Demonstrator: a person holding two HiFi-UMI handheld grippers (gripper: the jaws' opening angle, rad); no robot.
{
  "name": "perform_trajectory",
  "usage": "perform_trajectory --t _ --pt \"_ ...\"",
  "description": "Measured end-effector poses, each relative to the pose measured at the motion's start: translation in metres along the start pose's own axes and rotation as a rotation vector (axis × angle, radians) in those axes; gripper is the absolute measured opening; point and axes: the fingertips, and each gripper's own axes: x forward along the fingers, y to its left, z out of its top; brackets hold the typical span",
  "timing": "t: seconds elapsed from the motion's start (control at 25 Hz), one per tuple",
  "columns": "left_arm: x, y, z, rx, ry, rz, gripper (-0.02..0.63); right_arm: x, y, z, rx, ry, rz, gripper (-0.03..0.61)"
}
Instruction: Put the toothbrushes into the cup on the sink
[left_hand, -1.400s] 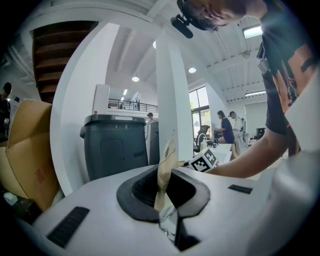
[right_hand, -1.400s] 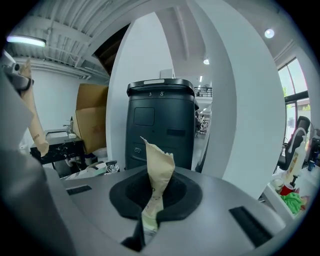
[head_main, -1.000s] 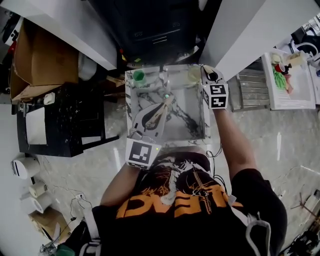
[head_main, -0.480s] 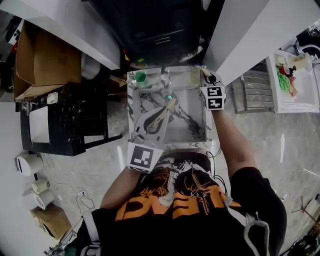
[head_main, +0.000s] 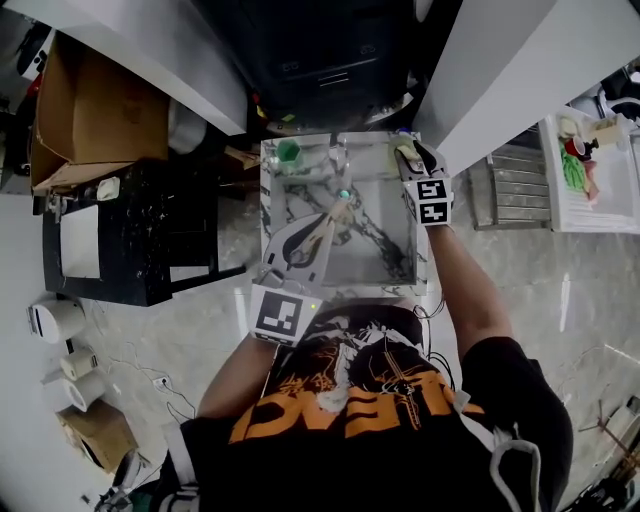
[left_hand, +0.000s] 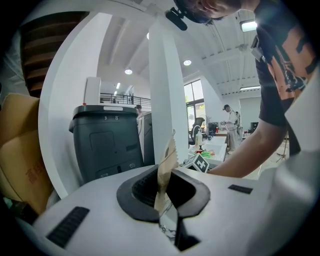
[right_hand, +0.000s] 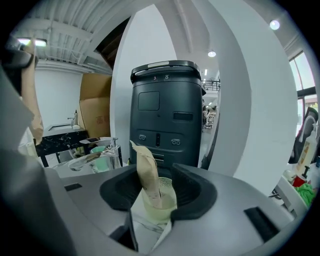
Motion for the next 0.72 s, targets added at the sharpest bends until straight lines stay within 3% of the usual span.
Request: perform_trajectory --t 0.2,0.72 --pt "-0.003 0.000 -0.003 -0.005 0.001 -0.021 0.038 -0.017 0.003 0.010 0.009 -0.018 0.005 0.218" --pt "-0.012 0.018 -0.004 -0.058 -0.056 -0.026 0.038 -0.053 0.032 0.064 -0.044 -0.126 0.038 0.218"
